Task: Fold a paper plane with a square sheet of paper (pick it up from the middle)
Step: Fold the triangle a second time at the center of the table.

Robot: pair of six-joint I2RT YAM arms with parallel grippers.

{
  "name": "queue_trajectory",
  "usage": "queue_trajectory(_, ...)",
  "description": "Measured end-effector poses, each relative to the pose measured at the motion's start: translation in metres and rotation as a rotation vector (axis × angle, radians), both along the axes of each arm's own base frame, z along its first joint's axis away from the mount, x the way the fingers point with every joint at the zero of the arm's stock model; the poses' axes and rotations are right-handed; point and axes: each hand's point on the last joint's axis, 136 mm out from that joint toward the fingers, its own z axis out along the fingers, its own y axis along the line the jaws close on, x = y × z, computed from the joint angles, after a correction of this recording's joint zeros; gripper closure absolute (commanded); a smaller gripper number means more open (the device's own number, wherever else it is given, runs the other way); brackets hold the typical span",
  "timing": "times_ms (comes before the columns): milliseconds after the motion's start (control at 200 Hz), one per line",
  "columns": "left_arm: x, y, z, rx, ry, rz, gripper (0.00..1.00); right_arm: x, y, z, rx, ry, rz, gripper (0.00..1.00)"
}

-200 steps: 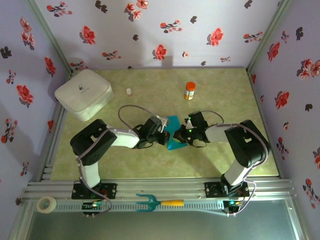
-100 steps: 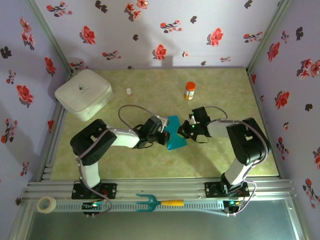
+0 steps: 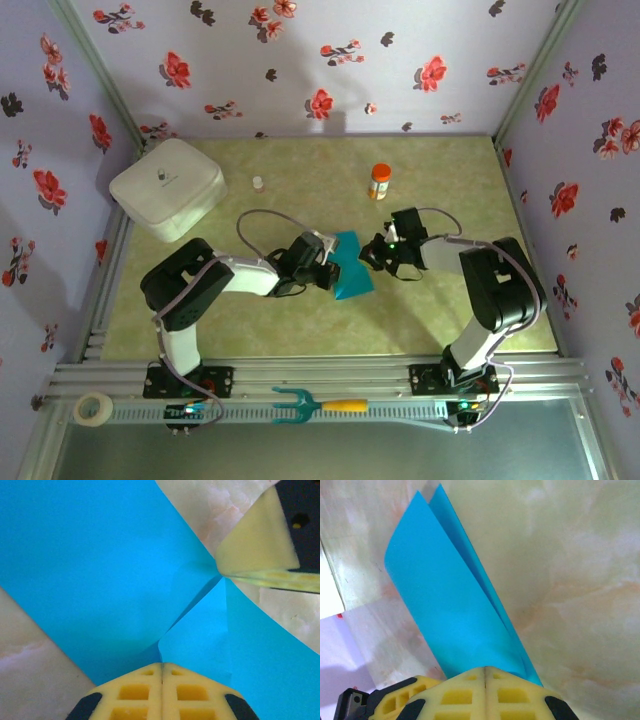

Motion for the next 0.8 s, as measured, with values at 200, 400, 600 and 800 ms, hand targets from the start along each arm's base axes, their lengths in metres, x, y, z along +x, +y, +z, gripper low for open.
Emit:
queue_trajectory(200, 0.0, 0.0, 0.0, 0.001, 0.0, 0.0, 1.0, -0.001, -0.004, -0.015, -0.02, 0.03, -0.009, 0.99)
queue_trajectory(400, 0.0, 0.0, 0.0, 0.0, 0.0, 0.0, 1.0, 0.0, -0.007, -0.013, -0.008, 0.022, -0.018, 0.97)
queue_trajectory(600, 0.0, 0.0, 0.0, 0.001, 0.0, 0.0, 1.0, 0.003, -0.006, 0.009, 0.025, -0.03, -0.023, 0.97)
queue_trajectory(800, 0.0, 0.0, 0.0, 0.002, 0.001, 0.0, 1.0, -0.013, 0.018, 0.016, 0.052, -0.034, 0.053, 0.98)
